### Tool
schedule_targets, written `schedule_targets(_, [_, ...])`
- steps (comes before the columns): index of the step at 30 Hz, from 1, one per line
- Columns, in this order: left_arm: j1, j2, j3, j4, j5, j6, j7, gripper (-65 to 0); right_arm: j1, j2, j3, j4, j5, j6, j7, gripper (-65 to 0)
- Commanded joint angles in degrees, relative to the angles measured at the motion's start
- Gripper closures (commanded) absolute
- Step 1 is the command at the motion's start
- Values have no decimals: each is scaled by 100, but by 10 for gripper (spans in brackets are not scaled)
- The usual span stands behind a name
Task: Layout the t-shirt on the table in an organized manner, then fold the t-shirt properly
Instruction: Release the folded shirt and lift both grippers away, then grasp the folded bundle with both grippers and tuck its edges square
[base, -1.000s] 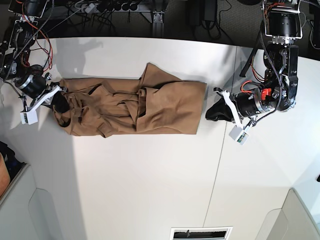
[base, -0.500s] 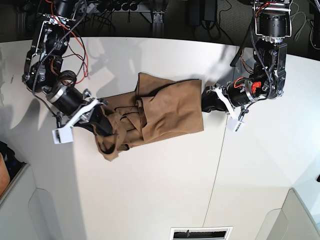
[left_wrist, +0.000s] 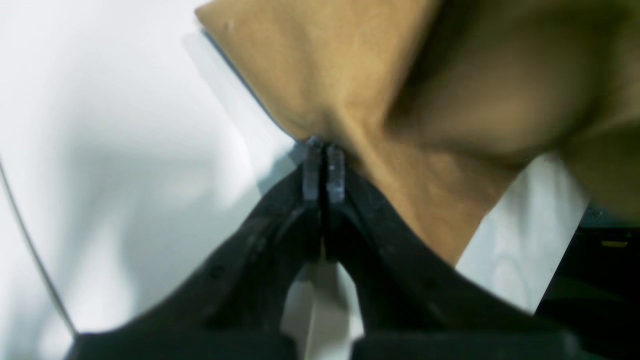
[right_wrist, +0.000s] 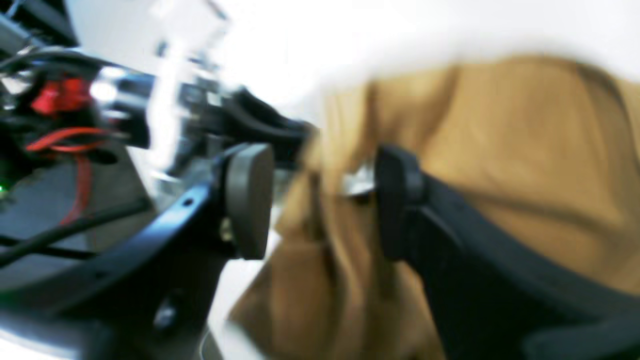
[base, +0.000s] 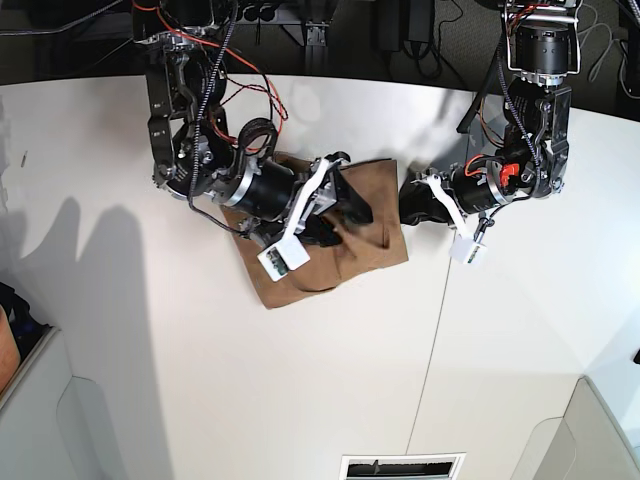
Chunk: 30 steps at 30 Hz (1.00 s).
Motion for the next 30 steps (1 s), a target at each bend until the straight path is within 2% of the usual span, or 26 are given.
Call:
schedule_targets(1, [-63, -50, 0, 37, 76, -8, 76, 0, 105, -33, -92, 96, 105, 55, 173, -321])
schedule_targets(7, [-63, -199, -7, 74, -247, -8, 87, 0, 319, -28, 109, 286, -186, -4, 234, -319])
schedule_targets(14, [-61, -538, -17, 872, -409, -8, 317, 0, 358, 79, 1443, 608, -273, -138, 238, -317])
schedule_targets(16, [-61, -673, -17, 1174, -463, -8, 326, 0, 358, 129, 1836, 579, -275, -140, 240, -253])
schedule_targets(19, [-46, -798, -17, 1617, -492, -8, 461, 0, 361, 299, 2258, 463, -275, -140, 442, 0])
schedule_targets(24, [122, -837, 26, 2398, -815, -8, 509, 0, 579, 699, 2424, 2, -275, -133, 769, 0])
schedule_targets(30, [195, -684, 684, 2544, -826, -8, 505, 0, 1462, 776, 2382, -1368, -275, -129, 903, 0])
